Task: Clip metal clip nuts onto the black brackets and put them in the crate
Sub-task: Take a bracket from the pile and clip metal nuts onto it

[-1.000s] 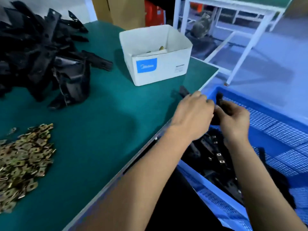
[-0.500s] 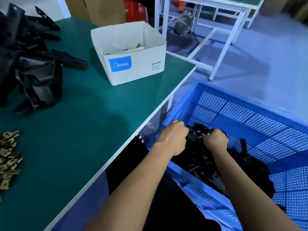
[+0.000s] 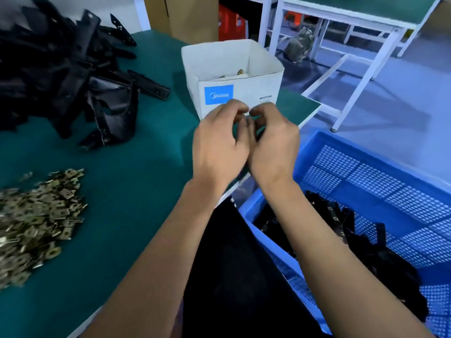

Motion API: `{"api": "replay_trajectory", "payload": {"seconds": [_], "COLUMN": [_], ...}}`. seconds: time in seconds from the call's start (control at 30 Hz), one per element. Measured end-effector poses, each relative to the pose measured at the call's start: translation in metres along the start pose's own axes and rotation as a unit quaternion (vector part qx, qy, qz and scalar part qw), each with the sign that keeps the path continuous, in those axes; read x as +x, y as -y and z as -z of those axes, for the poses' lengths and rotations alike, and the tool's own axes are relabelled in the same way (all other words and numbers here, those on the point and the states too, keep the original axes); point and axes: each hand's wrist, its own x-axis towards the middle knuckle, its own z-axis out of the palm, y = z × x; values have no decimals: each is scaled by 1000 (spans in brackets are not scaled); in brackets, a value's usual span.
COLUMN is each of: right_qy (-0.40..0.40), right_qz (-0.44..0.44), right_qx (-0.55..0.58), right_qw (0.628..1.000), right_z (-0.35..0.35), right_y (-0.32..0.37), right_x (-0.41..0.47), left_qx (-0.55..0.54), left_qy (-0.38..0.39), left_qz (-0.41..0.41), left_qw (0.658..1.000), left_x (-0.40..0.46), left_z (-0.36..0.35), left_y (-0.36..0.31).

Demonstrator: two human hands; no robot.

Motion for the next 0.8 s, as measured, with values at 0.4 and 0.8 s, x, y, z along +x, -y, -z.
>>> {"api": "replay_trajectory", "payload": {"seconds": [0.4, 0.8], "right_qy": [404, 86], "right_qz": [120, 137], "right_qx": [-67, 270], "right_qw": [904, 949], "right_z": [-156, -190], "right_y": [154, 179], "right_x": [-24, -39], "left_qx": [190, 113], "left_qy": [-165, -268], "left_qz": [166, 285], "left_qw": [954, 913], "left_x": [-31, -40], "left_z": [186, 244], "left_y": [116, 140]}}
